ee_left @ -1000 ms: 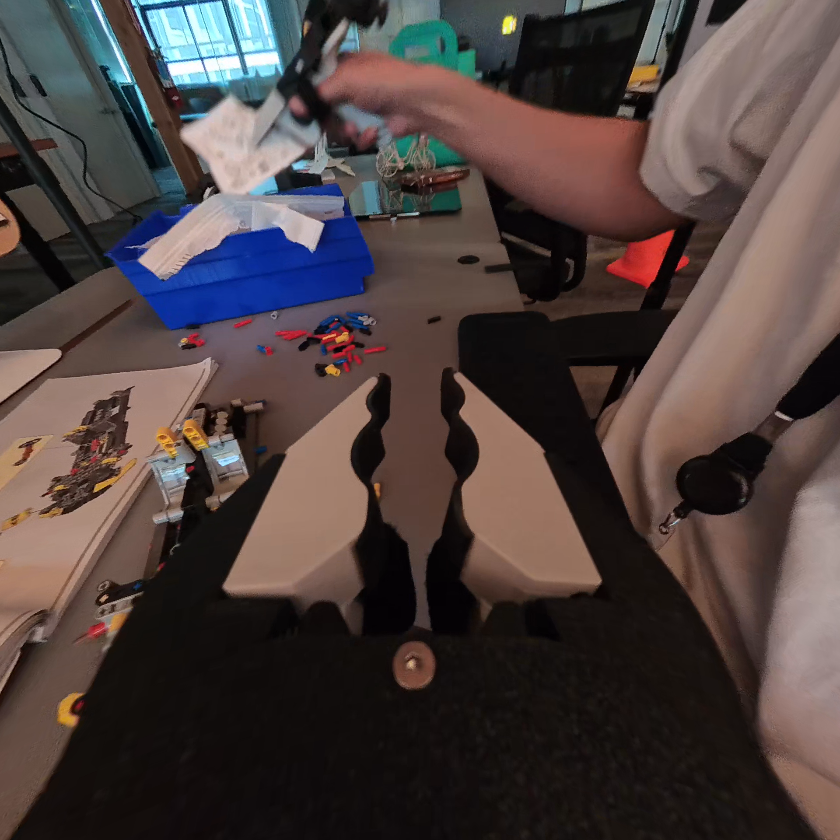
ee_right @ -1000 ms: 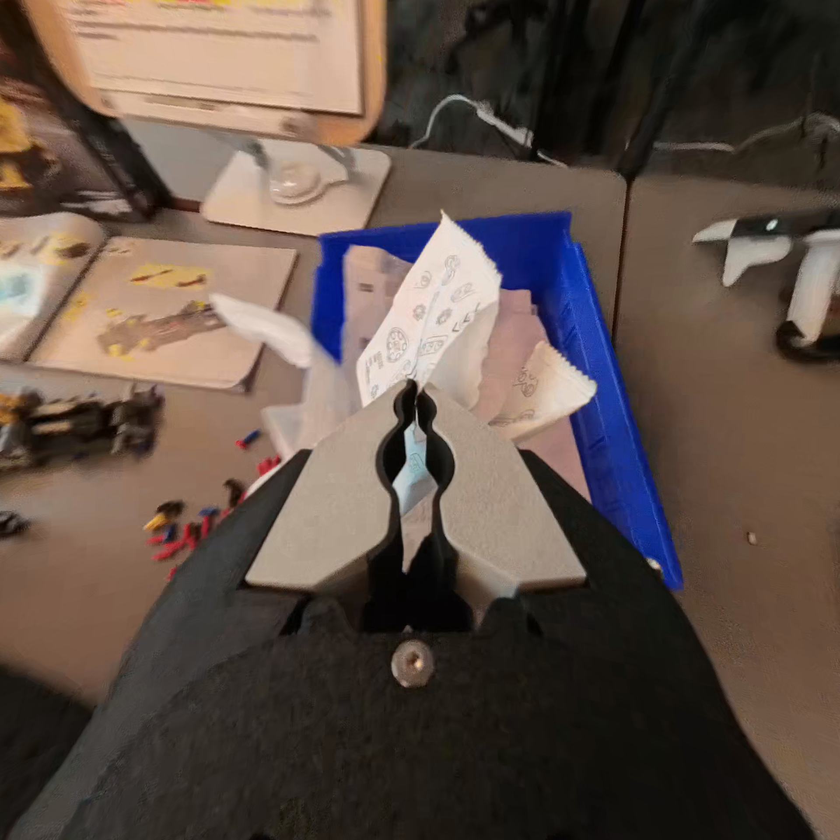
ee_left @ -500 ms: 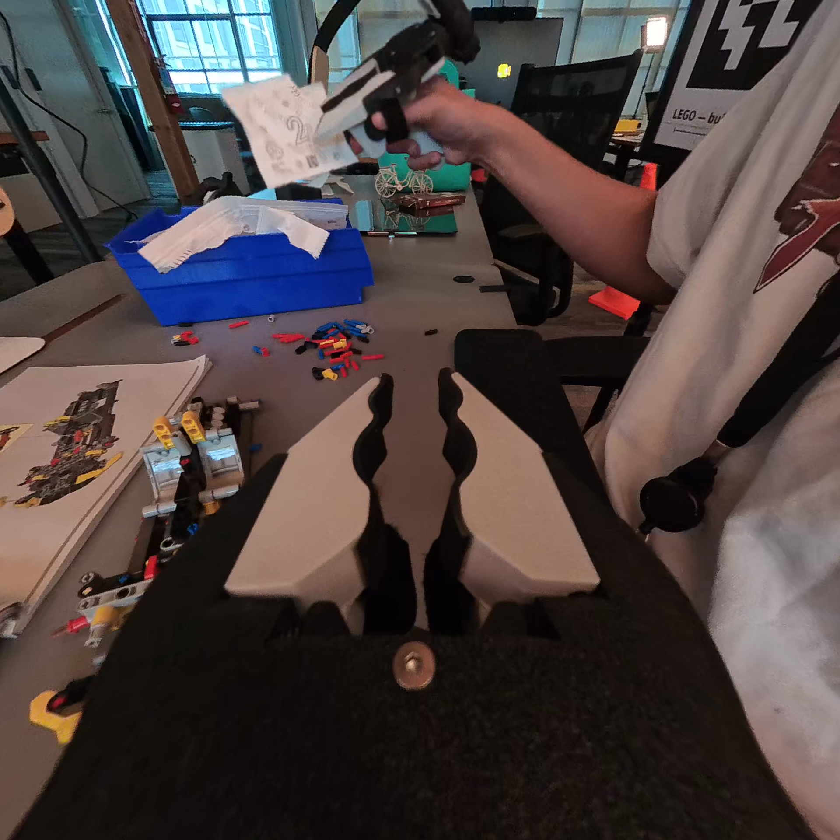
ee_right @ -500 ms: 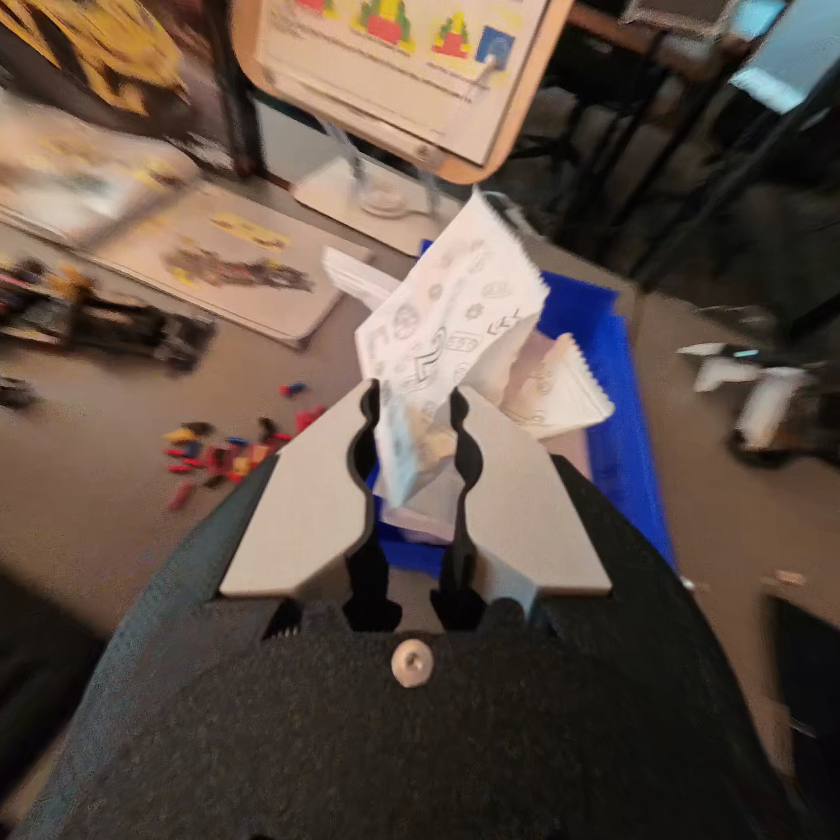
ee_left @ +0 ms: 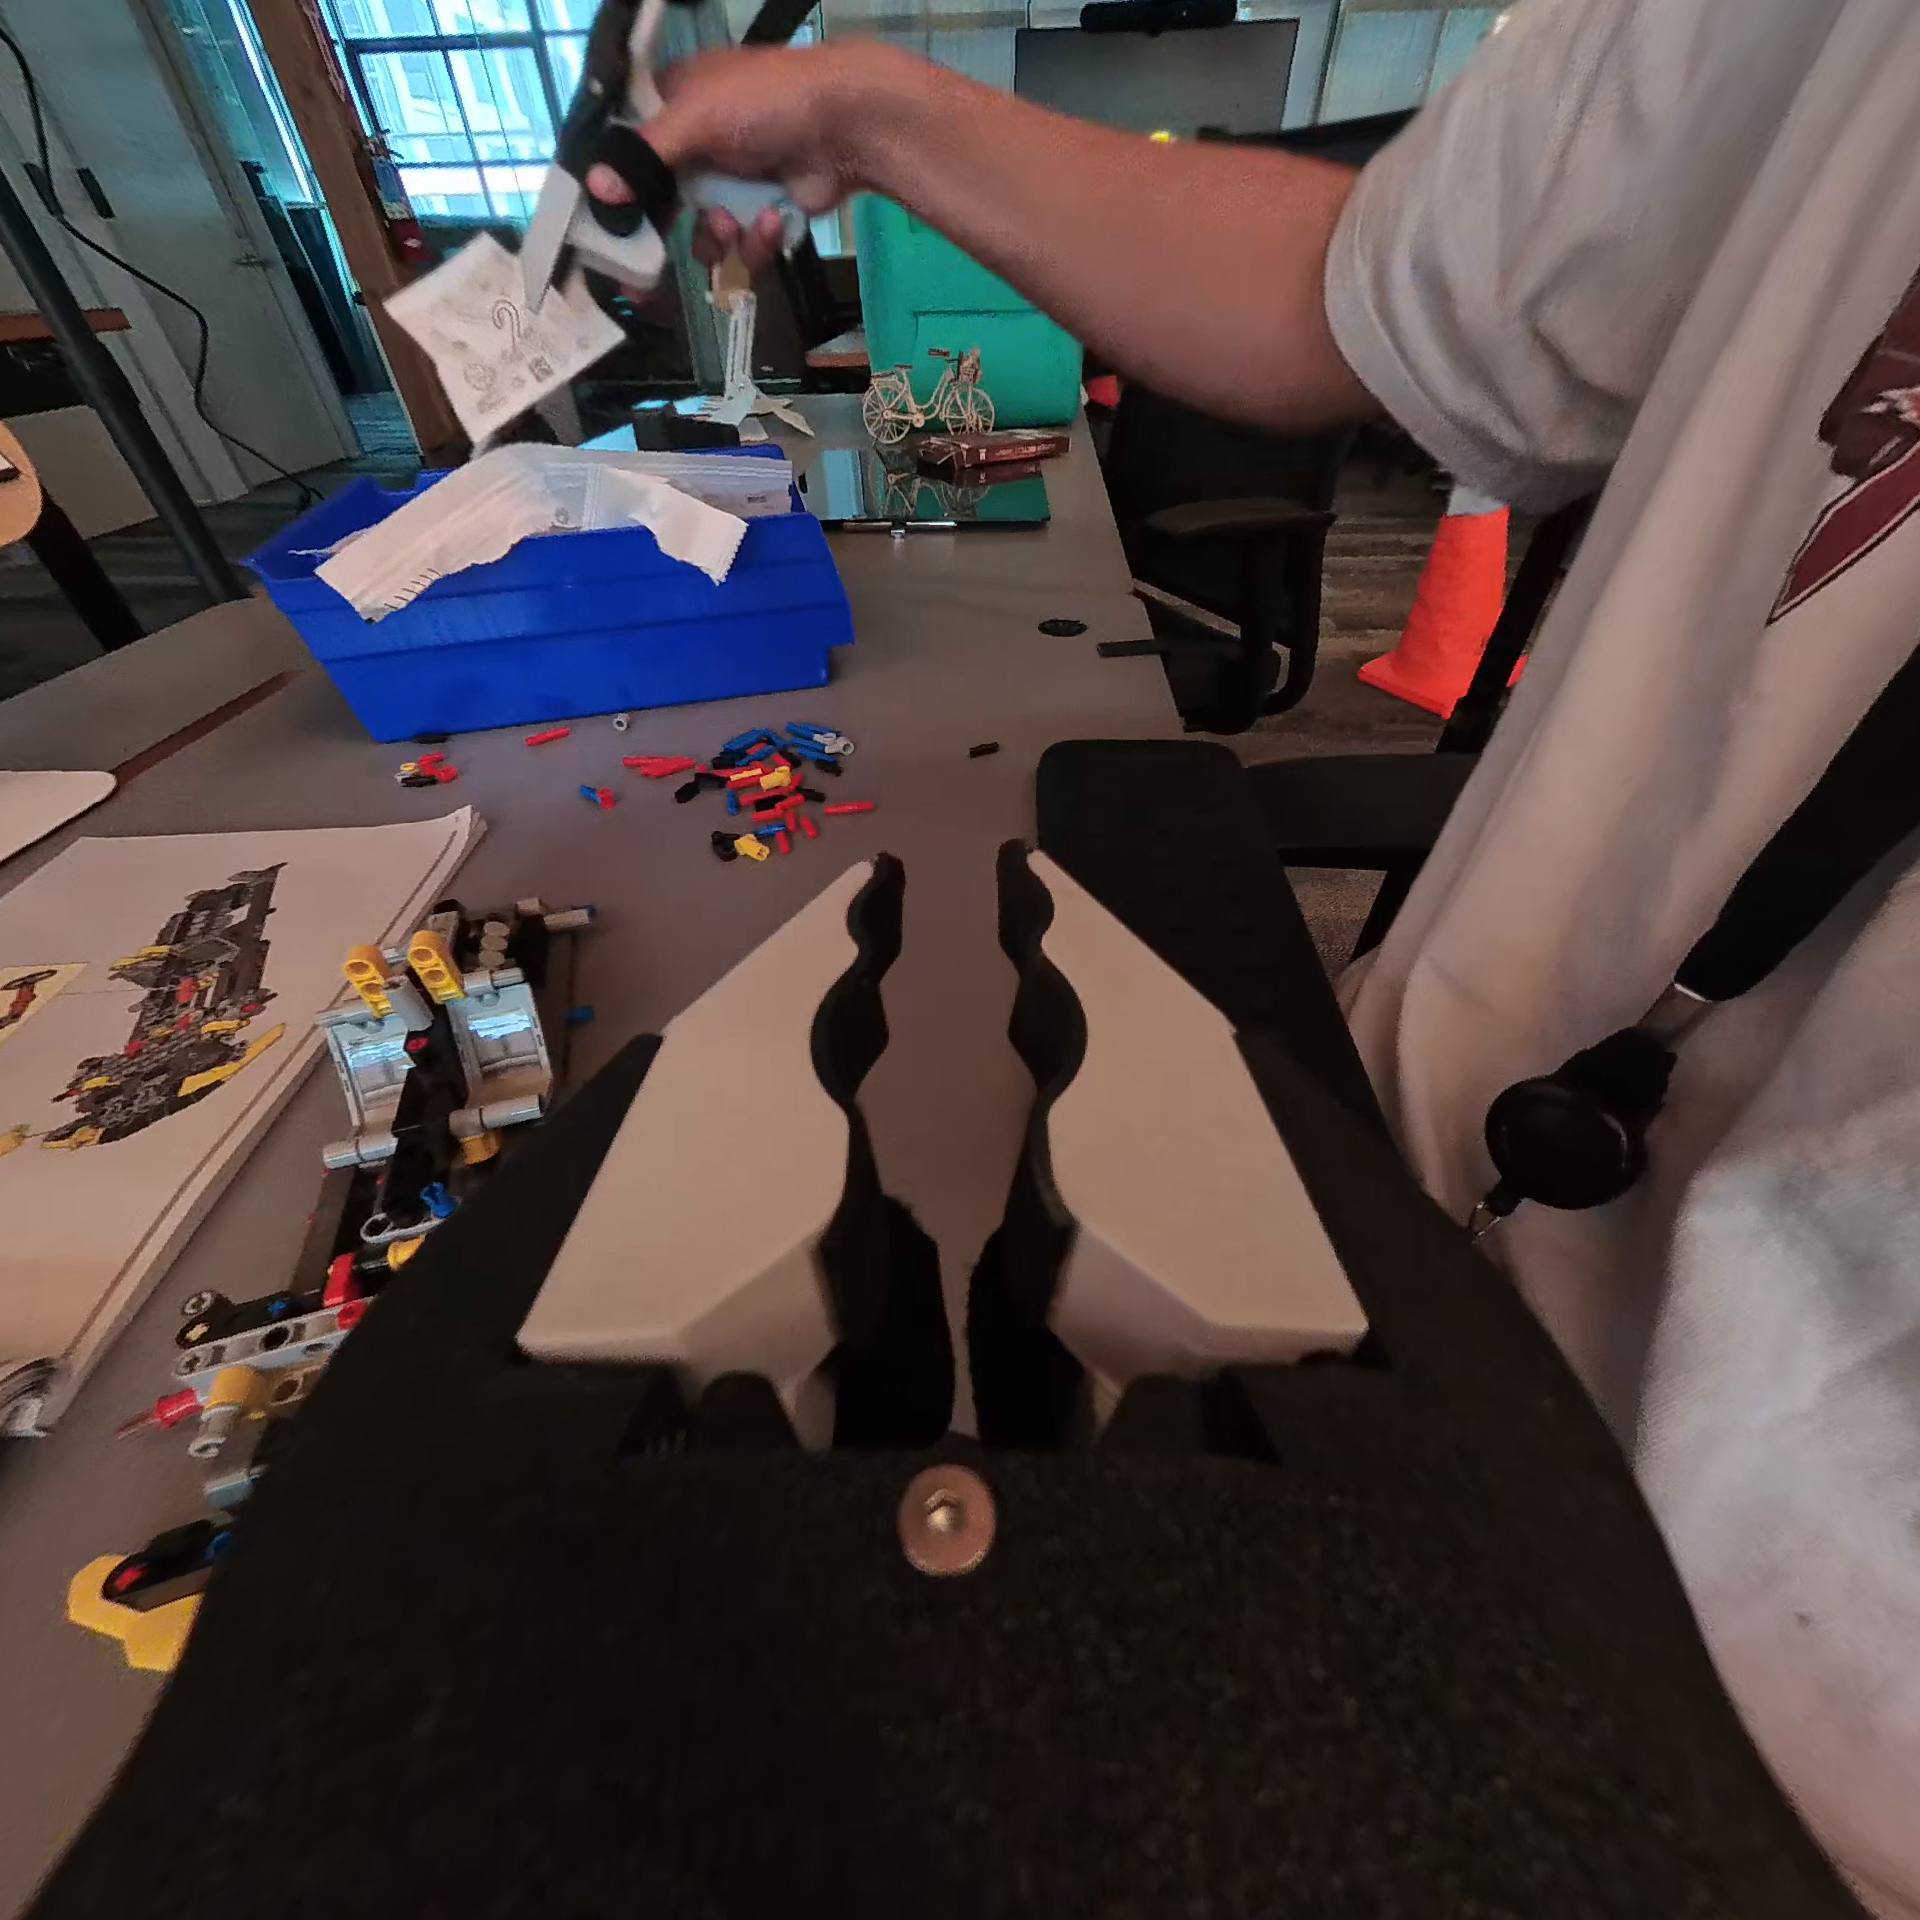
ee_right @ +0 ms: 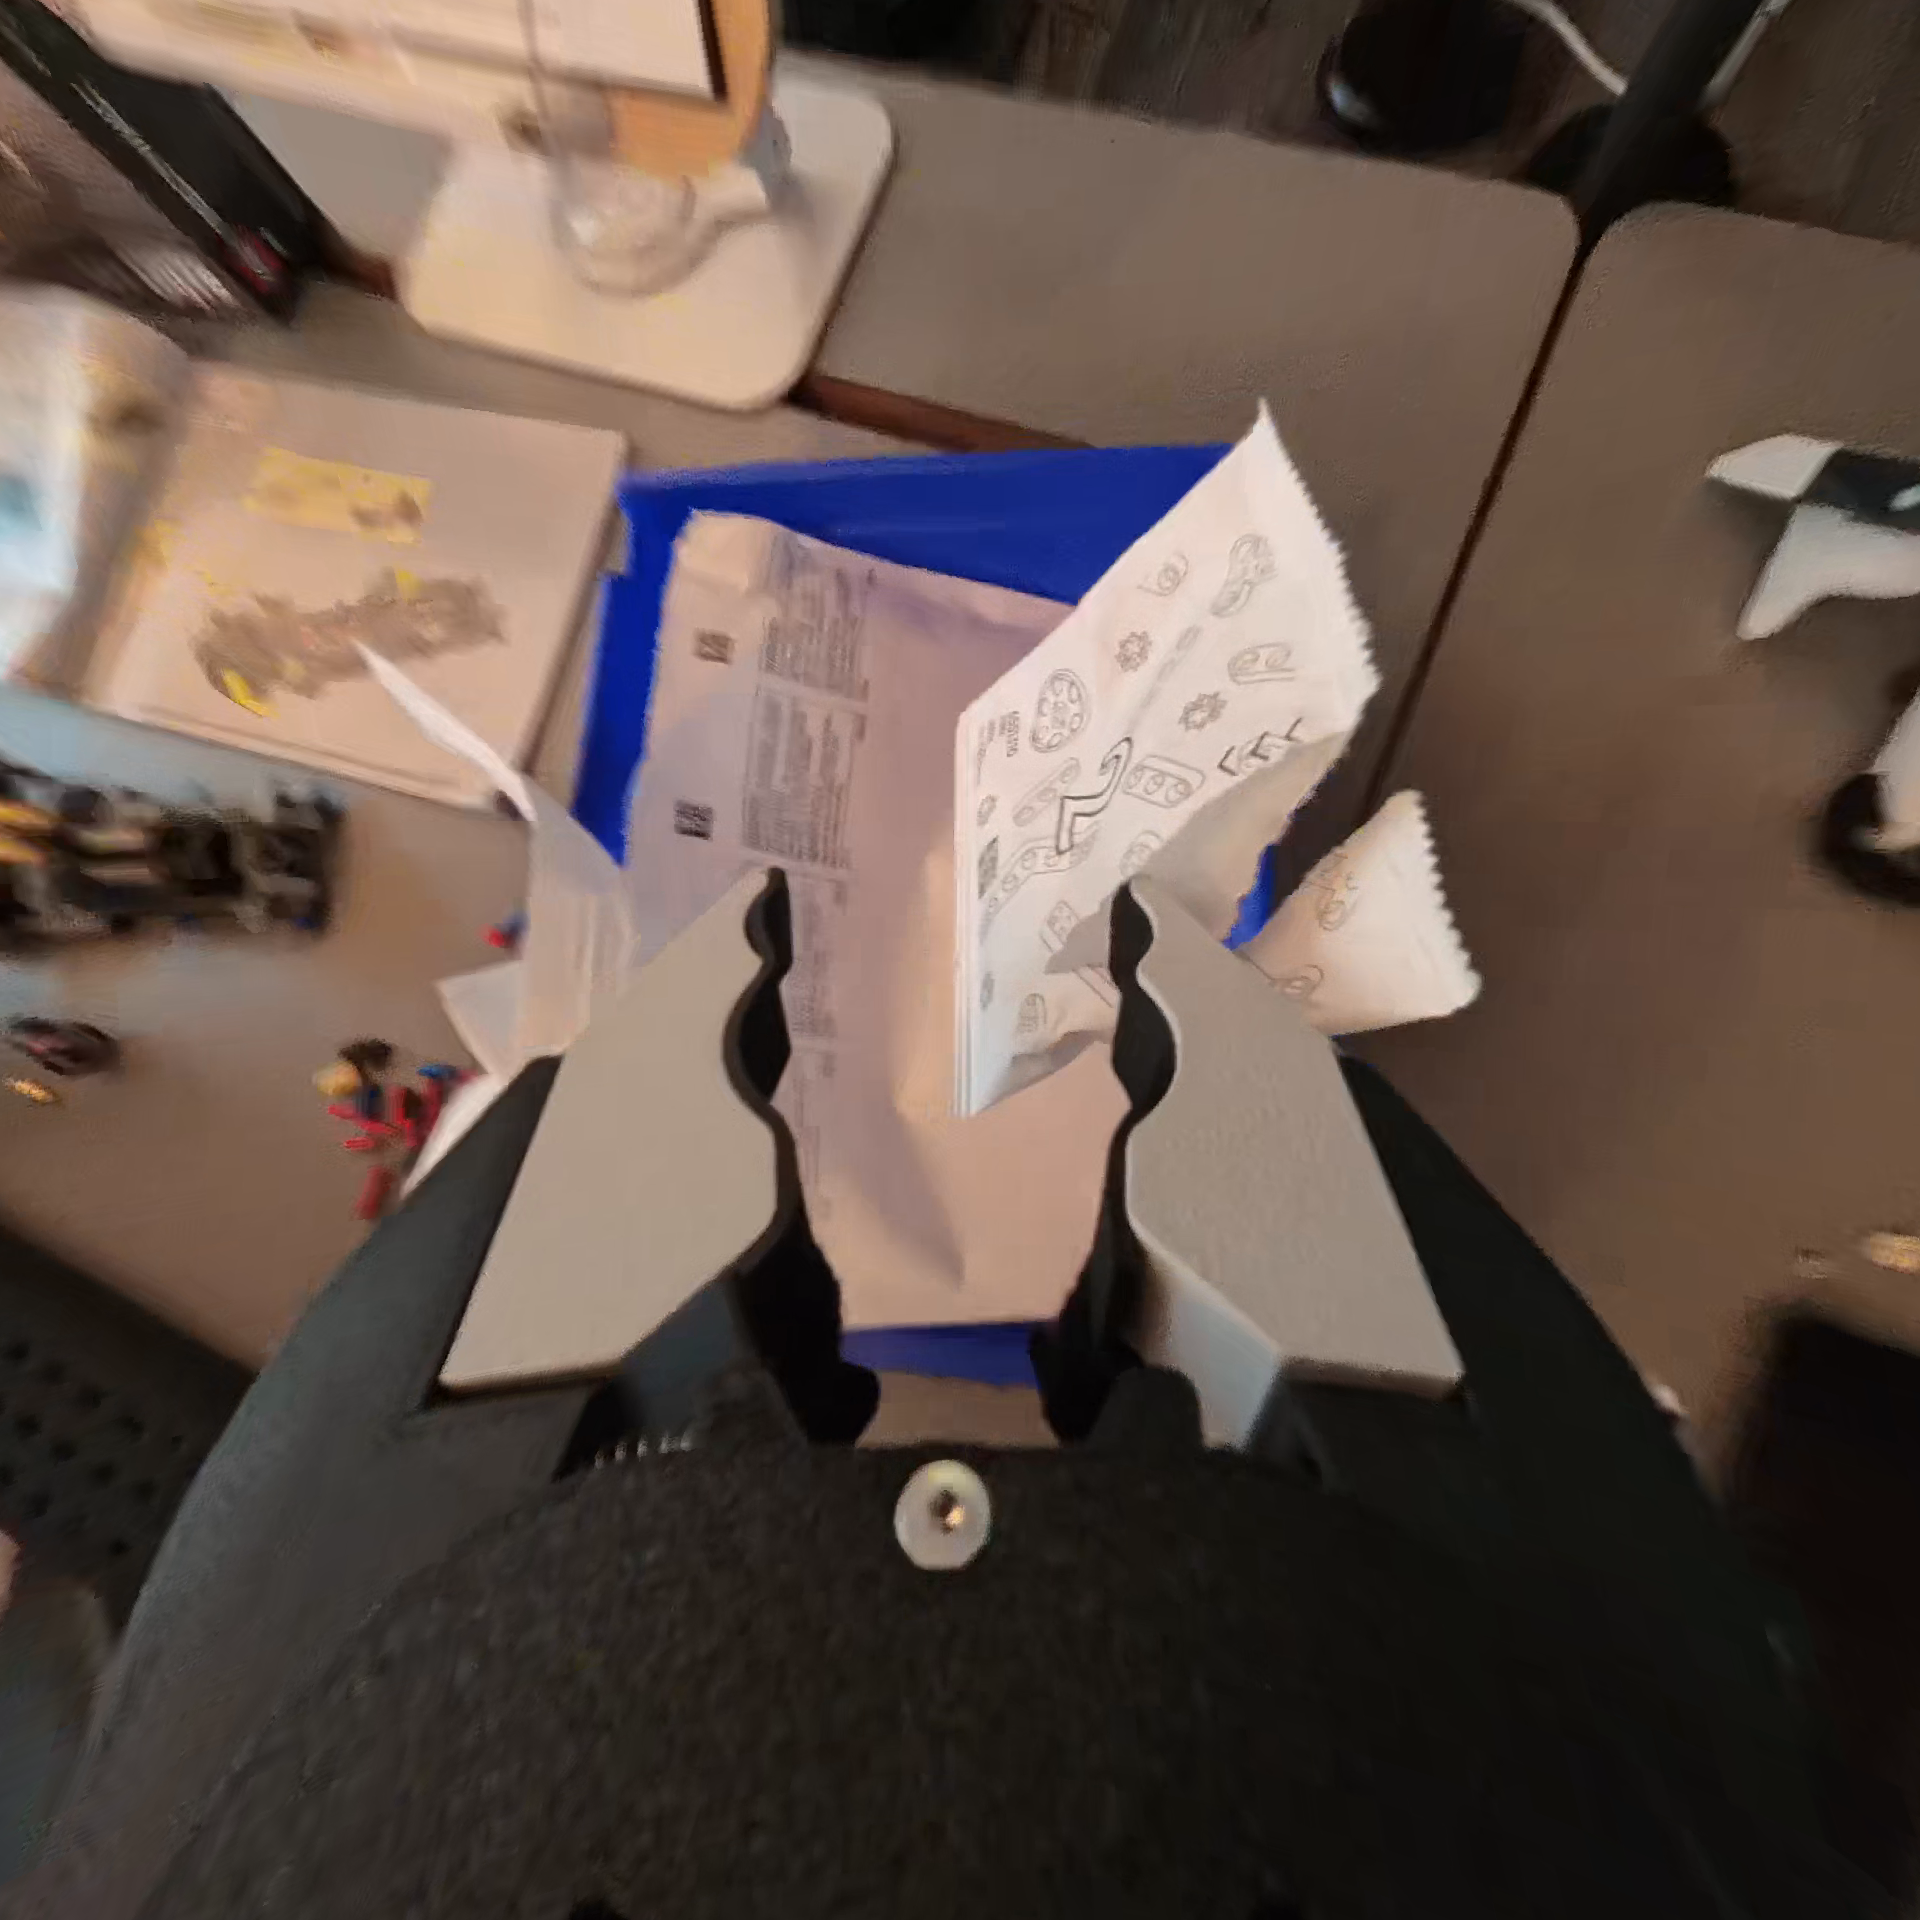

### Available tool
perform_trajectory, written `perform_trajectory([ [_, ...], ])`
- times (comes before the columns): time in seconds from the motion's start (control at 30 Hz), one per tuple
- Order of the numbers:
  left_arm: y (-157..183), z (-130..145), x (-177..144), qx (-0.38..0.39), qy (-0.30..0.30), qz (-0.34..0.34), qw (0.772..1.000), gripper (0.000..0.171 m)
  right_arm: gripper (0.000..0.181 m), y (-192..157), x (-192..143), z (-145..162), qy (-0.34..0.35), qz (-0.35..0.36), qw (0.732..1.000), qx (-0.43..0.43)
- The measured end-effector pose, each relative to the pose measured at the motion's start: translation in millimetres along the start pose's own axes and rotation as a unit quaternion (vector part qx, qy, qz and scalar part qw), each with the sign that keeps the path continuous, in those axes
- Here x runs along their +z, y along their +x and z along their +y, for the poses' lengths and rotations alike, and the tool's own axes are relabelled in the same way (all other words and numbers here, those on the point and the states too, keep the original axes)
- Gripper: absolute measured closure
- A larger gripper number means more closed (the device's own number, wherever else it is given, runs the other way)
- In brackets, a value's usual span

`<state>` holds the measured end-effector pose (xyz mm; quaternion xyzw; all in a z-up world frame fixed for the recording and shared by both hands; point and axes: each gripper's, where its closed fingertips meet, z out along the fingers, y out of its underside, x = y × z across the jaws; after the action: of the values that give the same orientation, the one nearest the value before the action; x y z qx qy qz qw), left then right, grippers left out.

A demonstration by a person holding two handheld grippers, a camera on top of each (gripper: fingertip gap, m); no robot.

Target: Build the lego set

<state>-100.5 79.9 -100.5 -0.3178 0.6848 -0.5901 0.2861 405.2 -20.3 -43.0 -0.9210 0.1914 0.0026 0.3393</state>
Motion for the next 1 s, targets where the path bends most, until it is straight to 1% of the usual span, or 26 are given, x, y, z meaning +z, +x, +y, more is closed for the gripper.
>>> perform_trajectory([
  [0.03, -1, 1, 1, 0.003, -0.002, -0.002, 1.0, 0.156, 0.118, 3, 1, -1, -0.046, 0.018, 0.998, -0.044],
  [0.07, -1, 3, 1, 0.006, -0.006, -0.004, 1.0, 0.156, 0.113, -6, 5, 2, -0.092, 0.014, 0.991, -0.101],
  [0.1, -1, 5, 2, 0.009, -0.011, -0.006, 1.0, 0.156, 0.116, -15, 11, 5, -0.132, 0.011, 0.981, -0.145],
  [0.13, -1, 7, 3, 0.012, -0.017, -0.007, 1.0, 0.156, 0.118, -16, 16, 10, -0.181, 0.026, 0.966, -0.182],
  [0.17, -1, 9, 4, 0.016, -0.022, -0.009, 1.0, 0.156, 0.119, -7, 18, 16, -0.235, 0.064, 0.943, -0.226],
  [0.2, -1, 11, 5, 0.021, -0.028, -0.011, 0.999, 0.156, 0.123, 7, 18, 17, -0.275, 0.112, 0.914, -0.275],
  [0.27, -1, 16, 7, 0.03, -0.04, -0.015, 0.999, 0.156, 0.131, 27, 14, 16, -0.339, 0.184, 0.852, -0.354],
  [0.3, -1, 18, 8, 0.035, -0.046, -0.016, 0.998, 0.156, 0.129, 34, 11, 15, -0.365, 0.215, 0.821, -0.382],
  [0.33, -1, 20, 8, 0.039, -0.05, -0.018, 0.998, 0.156, 0.127, 35, 11, 14, -0.381, 0.233, 0.8, -0.402],
  [0.4, -1, 23, 8, 0.045, -0.056, -0.021, 0.997, 0.156, 0.124, 31, 13, 15, -0.4, 0.259, 0.766, -0.431],
  [0.43, -1, 23, 8, 0.045, -0.058, -0.021, 0.997, 0.156, 0.123, 24, 18, 22, -0.409, 0.248, 0.76, -0.441],
  [0.47, 0, 23, 9, 0.046, -0.058, -0.02, 0.997, 0.156, 0.125, 12, 26, 30, -0.401, 0.217, 0.77, -0.446],
  [0.5, 1, 23, 9, 0.046, -0.058, -0.017, 0.997, 0.156, 0.129, -5, 35, 38, -0.381, 0.171, 0.797, -0.436],
  [0.53, 2, 23, 9, 0.047, -0.057, -0.015, 0.997, 0.156, 0.132, -24, 43, 47, -0.362, 0.112, 0.833, -0.403],
  [0.57, 3, 22, 9, 0.047, -0.057, -0.013, 0.997, 0.156, 0.132, -41, 47, 53, -0.342, 0.06, 0.866, -0.359],
  [0.6, 4, 22, 9, 0.048, -0.057, -0.012, 0.997, 0.156, 0.13, -54, 49, 56, -0.327, 0.016, 0.89, -0.316],
  [0.63, 5, 23, 9, 0.049, -0.057, -0.01, 0.997, 0.156, 0.126, -65, 49, 59, -0.313, -0.025, 0.908, -0.279],
  [0.7, 6, 23, 10, 0.049, -0.059, -0.007, 0.997, 0.156, 0.121, -81, 47, 55, -0.267, -0.092, 0.936, -0.212],
  [0.73, 7, 23, 11, 0.05, -0.059, -0.006, 0.997, 0.156, 0.118, -85, 45, 52, -0.249, -0.118, 0.945, -0.178],
  [0.77, 8, 23, 11, 0.051, -0.06, -0.004, 0.997, 0.156, 0.11, -88, 41, 49, -0.235, -0.143, 0.95, -0.145],
  [0.8, 8, 23, 11, 0.052, -0.059, -0.004, 0.997, 0.156, 0.109, -88, 37, 43, -0.217, -0.158, 0.956, -0.114],
  [0.83, 7, 22, 12, 0.053, -0.058, -0.006, 0.997, 0.156, 0.112, -81, 35, 38, -0.202, -0.151, 0.962, -0.102],
  [0.87, 6, 20, 13, 0.053, -0.054, -0.009, 0.997, 0.157, 0.114, -69, 34, 37, -0.195, -0.119, 0.966, -0.122],
  [0.9, 1, 16, 14, 0.052, -0.05, -0.019, 0.997, 0.159, 0.116, -60, 30, 39, -0.19, -0.088, 0.965, -0.159],
  [0.97, -14, 4, 21, 0.038, -0.042, -0.04, 0.998, 0.16, 0.124, -59, 22, 36, -0.168, -0.048, 0.959, -0.224],
  [1.0, -20, -3, 26, 0.021, -0.046, -0.039, 0.998, 0.16, 0.128, -64, 17, 33, -0.148, -0.036, 0.955, -0.253],
])
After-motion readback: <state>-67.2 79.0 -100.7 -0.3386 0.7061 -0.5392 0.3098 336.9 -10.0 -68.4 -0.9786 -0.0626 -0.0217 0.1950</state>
